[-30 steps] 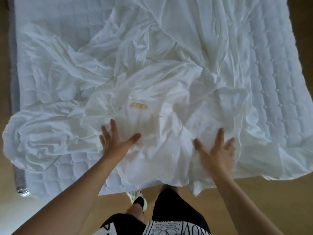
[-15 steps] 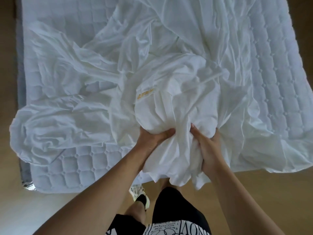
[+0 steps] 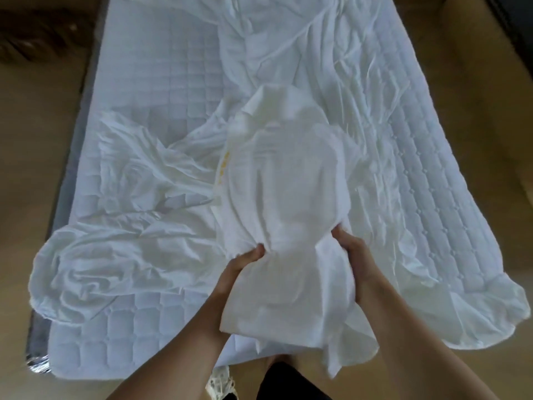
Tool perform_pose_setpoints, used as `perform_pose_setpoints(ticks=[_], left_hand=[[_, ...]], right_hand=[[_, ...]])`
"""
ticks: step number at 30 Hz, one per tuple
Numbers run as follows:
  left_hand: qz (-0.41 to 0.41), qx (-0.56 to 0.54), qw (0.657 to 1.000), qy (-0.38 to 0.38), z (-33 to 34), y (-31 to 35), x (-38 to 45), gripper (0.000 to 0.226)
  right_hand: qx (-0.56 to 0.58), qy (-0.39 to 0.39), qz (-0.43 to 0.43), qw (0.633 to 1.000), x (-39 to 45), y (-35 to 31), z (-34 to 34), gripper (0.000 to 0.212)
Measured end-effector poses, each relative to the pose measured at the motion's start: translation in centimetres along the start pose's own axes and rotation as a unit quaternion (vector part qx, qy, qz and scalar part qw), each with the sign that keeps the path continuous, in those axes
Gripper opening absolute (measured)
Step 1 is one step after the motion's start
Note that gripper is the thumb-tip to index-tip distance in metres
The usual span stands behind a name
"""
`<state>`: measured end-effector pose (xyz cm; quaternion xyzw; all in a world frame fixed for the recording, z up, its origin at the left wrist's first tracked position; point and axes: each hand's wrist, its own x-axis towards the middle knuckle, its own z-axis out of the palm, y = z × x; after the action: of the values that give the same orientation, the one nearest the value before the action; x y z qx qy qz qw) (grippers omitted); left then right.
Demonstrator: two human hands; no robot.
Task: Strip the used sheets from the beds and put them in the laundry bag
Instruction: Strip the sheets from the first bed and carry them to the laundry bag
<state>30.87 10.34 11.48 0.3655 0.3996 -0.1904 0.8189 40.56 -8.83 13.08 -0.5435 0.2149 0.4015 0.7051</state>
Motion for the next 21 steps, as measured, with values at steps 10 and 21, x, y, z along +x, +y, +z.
perform_pose_setpoints(ticks=[10, 21], left_hand=[[0.015, 0.287, 0.898, 0.333, -7.2, 0.0, 3.2, 0.112], [0.202, 0.678, 0.684, 0.177, 3.9, 11.4, 14.4, 0.094]], right_hand=[[-0.2, 0.124, -0.009, 0.972, 7.7, 6.7, -0.1, 0.036], [-0.383, 0.12, 0.004, 0.916, 9.2, 7.2, -2.2, 0.081]])
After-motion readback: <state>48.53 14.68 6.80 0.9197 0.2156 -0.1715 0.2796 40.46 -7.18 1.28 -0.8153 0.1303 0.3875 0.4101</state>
